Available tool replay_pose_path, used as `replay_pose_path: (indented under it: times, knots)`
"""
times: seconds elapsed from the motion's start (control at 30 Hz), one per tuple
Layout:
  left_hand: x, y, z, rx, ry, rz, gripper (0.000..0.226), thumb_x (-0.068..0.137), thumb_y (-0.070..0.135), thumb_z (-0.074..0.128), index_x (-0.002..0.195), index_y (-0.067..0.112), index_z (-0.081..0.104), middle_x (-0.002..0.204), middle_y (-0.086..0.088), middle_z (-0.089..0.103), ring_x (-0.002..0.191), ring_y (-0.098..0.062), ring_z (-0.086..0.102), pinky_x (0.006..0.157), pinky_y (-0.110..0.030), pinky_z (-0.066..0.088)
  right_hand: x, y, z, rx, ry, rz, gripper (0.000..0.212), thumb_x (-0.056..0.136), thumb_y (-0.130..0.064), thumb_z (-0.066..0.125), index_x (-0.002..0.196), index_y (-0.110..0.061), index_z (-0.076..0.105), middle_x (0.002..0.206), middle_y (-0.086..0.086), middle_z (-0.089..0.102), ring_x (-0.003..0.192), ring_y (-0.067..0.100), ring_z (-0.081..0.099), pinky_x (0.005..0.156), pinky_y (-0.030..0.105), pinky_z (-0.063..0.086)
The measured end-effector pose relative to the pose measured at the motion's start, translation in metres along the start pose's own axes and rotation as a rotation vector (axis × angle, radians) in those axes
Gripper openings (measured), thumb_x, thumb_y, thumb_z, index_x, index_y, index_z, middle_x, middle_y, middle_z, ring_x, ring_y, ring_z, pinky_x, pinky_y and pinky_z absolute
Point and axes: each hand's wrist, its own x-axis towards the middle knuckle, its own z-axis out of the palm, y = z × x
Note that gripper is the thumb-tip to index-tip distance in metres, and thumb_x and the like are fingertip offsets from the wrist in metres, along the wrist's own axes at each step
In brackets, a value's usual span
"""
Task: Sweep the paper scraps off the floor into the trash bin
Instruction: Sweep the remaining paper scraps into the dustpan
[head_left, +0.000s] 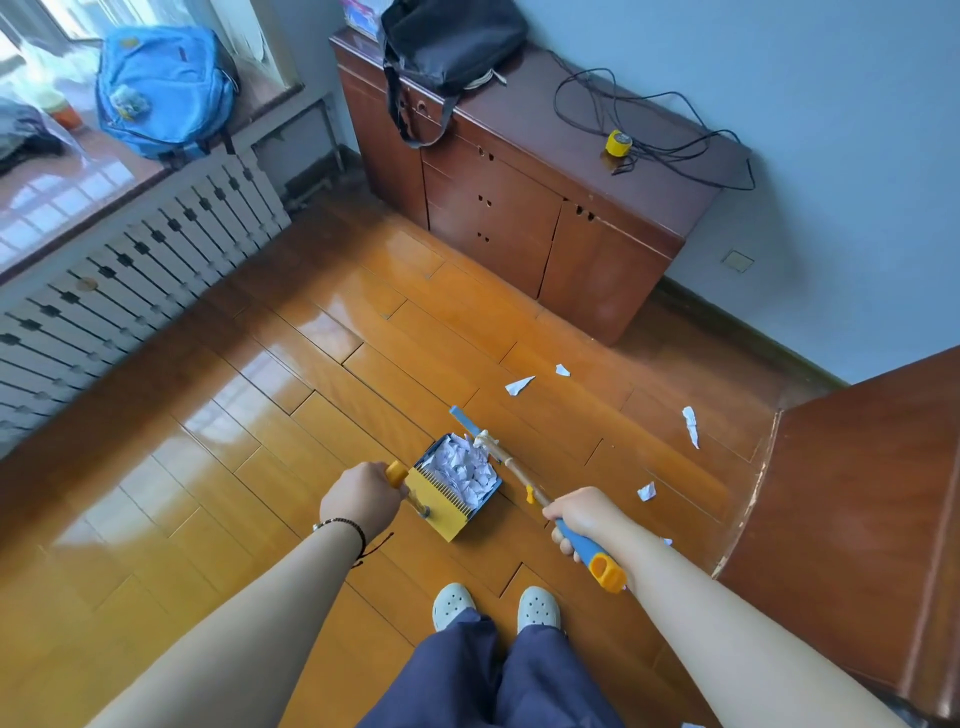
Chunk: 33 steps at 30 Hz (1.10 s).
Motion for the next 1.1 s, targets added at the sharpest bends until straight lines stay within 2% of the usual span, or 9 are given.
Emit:
replay_pose_path:
  times: [0.1,0.23,0.47,0.67,0.77,0.9,1.1]
  knots:
    - [-0.002,0.0,0.003,-0.026,0.009,-0.016,0.025,0.096,0.042,0.061,0.079,0.024,0.058,0.073,0.003,0.063,0.064,-0.018,0.058,0.054,-0.027,0.048,0.001,0.001,-0.006,0.008,0.023,-0.021,0.017,0.096,-0.015,0.054,0.109,-0.006,0.059,0.066,0.011,0.056,0.046,0.018,0.05,0.041,0.023,0.044]
    - [-0.004,0.007,0.005,-0.032,0.004,-0.02,0.028,0.096,0.043,0.061,0.076,0.025,0.055,0.072,0.003,0.063,0.062,-0.017,0.057,0.053,-0.026,0.044,0.006,0.007,-0.014,0.011,0.046,-0.054,0.021,0.094,-0.008,0.054,0.113,-0.001,0.061,0.065,0.013,0.052,0.044,0.02,0.046,0.037,0.02,0.04]
    - [0.001,0.025,0.004,-0.108,-0.013,-0.068,0.03,0.097,0.043,0.062,0.075,0.024,0.054,0.069,0.002,0.06,0.059,-0.016,0.055,0.052,-0.025,0.044,0.026,0.0,-0.038,-0.018,0.087,-0.05,0.019,0.092,-0.008,0.057,0.11,-0.003,0.063,0.061,0.013,0.054,0.043,0.021,0.047,0.038,0.02,0.041]
    - [0.013,0.055,-0.003,-0.127,0.004,-0.089,0.031,0.095,0.046,0.063,0.075,0.023,0.055,0.07,0.002,0.061,0.06,-0.016,0.056,0.052,-0.026,0.044,0.051,-0.025,-0.07,0.012,0.108,-0.067,0.021,0.092,-0.005,0.056,0.109,0.004,0.062,0.06,0.014,0.053,0.042,0.023,0.047,0.043,0.025,0.044]
    - [0.021,0.076,-0.006,-0.091,-0.002,-0.074,0.032,0.096,0.046,0.062,0.075,0.023,0.053,0.071,0.002,0.06,0.06,-0.016,0.055,0.051,-0.026,0.043,0.063,-0.042,-0.089,0.016,0.137,-0.08,0.022,0.092,-0.007,0.057,0.111,0.004,0.062,0.063,0.014,0.056,0.045,0.022,0.05,0.04,0.023,0.042]
    - [0.033,0.108,-0.005,-0.011,-0.021,-0.055,0.028,0.097,0.045,0.059,0.08,0.023,0.056,0.071,0.003,0.061,0.062,-0.018,0.057,0.05,-0.025,0.044,0.08,-0.067,-0.124,0.051,0.173,-0.081,0.02,0.094,-0.008,0.058,0.11,0.003,0.061,0.064,0.014,0.057,0.047,0.023,0.051,0.041,0.025,0.042]
    - [0.05,0.139,-0.002,0.062,-0.023,-0.058,0.025,0.098,0.047,0.059,0.094,0.022,0.064,0.076,0.004,0.065,0.068,-0.017,0.064,0.055,-0.028,0.055,0.114,-0.101,-0.179,0.048,0.255,-0.043,0.021,0.093,-0.009,0.058,0.107,0.006,0.06,0.066,0.016,0.06,0.049,0.025,0.055,0.046,0.029,0.047]
